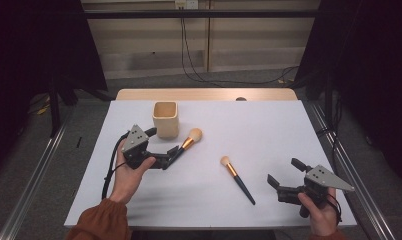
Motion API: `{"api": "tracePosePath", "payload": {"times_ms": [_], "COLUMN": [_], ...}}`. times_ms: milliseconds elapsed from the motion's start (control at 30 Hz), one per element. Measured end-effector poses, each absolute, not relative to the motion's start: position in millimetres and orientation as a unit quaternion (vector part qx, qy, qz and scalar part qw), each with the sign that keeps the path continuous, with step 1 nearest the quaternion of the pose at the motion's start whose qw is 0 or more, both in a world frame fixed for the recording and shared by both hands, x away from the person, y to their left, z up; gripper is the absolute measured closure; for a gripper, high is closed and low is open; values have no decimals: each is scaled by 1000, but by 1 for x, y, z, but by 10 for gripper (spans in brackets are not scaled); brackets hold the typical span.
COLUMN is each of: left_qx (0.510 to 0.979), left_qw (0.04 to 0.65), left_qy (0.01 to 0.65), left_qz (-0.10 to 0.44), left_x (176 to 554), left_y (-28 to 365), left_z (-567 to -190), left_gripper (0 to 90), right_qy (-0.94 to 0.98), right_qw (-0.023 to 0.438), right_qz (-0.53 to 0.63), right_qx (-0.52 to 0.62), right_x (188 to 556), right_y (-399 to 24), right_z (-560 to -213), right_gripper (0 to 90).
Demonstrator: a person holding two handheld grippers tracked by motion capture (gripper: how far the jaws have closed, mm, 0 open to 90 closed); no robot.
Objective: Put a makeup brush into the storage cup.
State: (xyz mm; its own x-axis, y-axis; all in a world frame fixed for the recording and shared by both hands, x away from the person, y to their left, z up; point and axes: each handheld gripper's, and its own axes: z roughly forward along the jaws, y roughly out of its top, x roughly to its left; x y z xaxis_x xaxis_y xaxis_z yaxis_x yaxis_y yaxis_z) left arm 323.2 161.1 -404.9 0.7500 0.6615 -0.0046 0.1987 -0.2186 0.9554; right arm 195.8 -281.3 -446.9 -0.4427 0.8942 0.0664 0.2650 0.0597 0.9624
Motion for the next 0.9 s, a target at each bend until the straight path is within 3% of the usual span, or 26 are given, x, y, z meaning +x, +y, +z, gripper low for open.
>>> {"api": "tracePosePath", "payload": {"times_ms": [900], "left_qx": [771], "left_qw": [537], "left_qy": [288], "left_qz": [186], "left_x": [371], "left_y": [115], "left_z": [-404], "left_gripper": [23], "right_qy": [667], "right_qw": [296], "right_qz": [529], "right_qx": [434], "right_x": [196], "right_y": [-281], "right_z": [-447], "right_gripper": [3]}}
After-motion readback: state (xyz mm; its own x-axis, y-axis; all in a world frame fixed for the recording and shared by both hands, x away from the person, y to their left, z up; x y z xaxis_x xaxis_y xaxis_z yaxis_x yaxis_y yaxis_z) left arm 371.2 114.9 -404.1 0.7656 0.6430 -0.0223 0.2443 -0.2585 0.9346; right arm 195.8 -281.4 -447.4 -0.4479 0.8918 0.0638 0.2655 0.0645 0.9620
